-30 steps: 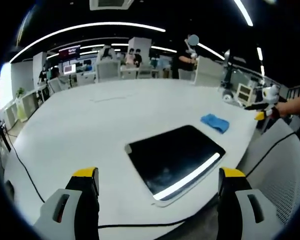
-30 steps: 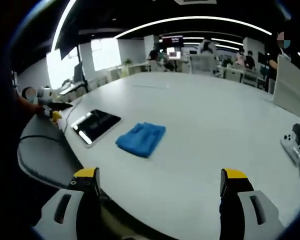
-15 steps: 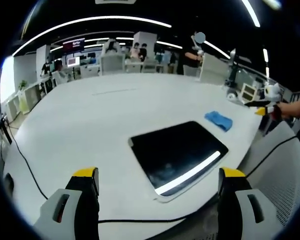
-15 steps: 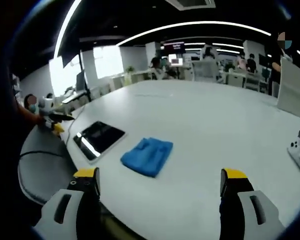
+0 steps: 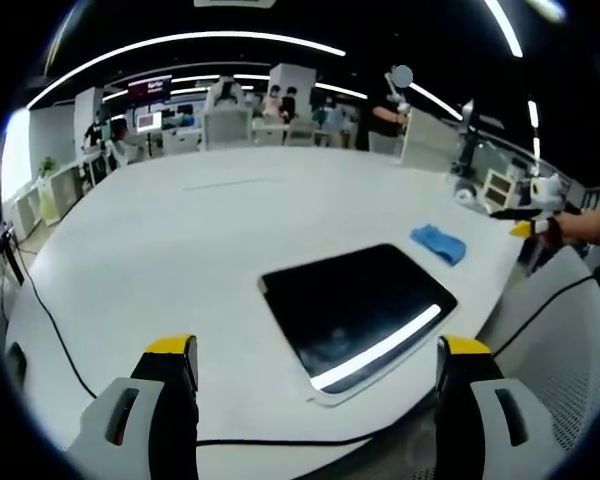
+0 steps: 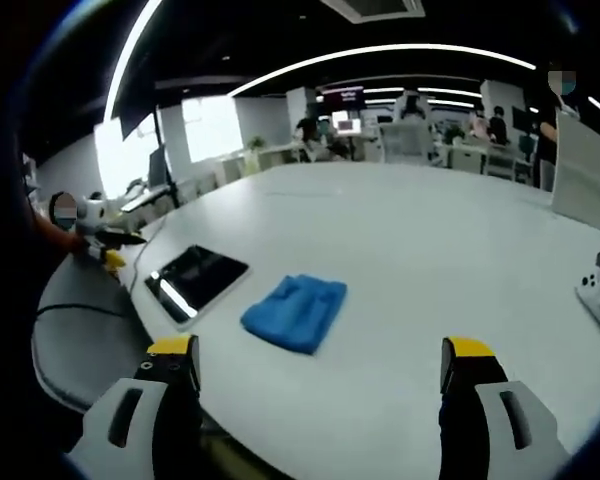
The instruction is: Wipe the mirror surface with the cleaning cloth until all visible marks leave the cleaned area.
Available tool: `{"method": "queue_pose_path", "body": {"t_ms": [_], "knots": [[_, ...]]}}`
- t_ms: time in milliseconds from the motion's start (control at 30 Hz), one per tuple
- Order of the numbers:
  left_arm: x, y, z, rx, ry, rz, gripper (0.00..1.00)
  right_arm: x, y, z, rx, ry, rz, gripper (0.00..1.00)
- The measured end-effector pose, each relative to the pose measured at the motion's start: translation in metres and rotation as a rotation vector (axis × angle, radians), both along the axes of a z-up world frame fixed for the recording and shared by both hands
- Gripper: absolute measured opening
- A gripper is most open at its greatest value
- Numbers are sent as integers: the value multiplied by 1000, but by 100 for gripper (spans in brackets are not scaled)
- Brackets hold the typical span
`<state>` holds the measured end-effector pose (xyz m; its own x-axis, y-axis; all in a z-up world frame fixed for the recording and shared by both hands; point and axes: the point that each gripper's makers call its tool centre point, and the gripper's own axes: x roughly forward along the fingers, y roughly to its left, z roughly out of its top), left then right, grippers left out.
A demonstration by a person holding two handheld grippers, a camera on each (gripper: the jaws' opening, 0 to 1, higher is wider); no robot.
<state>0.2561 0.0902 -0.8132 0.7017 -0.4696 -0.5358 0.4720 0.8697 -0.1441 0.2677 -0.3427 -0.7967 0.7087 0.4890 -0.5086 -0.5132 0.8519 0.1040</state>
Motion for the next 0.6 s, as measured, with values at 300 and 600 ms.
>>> {"method": "queue_pose_path", "body": {"t_ms": [300, 600], "knots": [[0, -1, -1, -1, 3, -3, 100, -4, 4, -7, 3, 22, -9, 100], [3, 3, 10, -14, -18, 41, 100, 0, 2, -4, 16, 18, -36, 100]]}}
